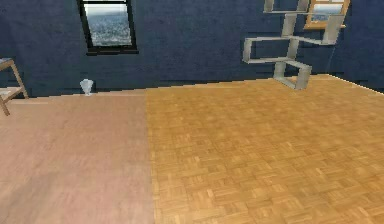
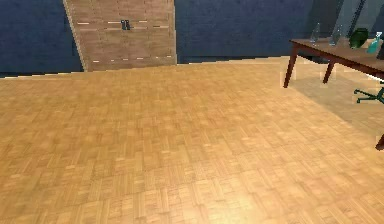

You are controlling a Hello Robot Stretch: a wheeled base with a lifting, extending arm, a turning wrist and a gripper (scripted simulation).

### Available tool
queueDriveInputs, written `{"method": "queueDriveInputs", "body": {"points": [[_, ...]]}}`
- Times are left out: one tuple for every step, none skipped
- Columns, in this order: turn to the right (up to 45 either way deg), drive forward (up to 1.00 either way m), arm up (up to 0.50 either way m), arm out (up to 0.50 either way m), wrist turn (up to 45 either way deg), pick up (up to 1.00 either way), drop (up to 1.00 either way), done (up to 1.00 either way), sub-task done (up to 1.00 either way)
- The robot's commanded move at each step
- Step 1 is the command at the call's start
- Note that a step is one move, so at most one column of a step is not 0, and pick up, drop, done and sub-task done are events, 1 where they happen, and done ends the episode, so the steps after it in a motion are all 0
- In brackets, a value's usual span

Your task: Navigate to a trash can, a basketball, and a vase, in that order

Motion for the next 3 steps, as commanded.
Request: {"method": "queueDriveInputs", "body": {"points": [[-6.0, 0.00, 0.00, 0.00, 0.0, 0.00, 0.00, 0.00, 0.00], [0.0, 0.35, 0.00, 0.00, 0.0, 0.00, 0.00, 0.00, 0.00], [-45.0, 0.00, 0.00, 0.00, 0.0, 0.00, 0.00, 0.00, 0.00]]}}
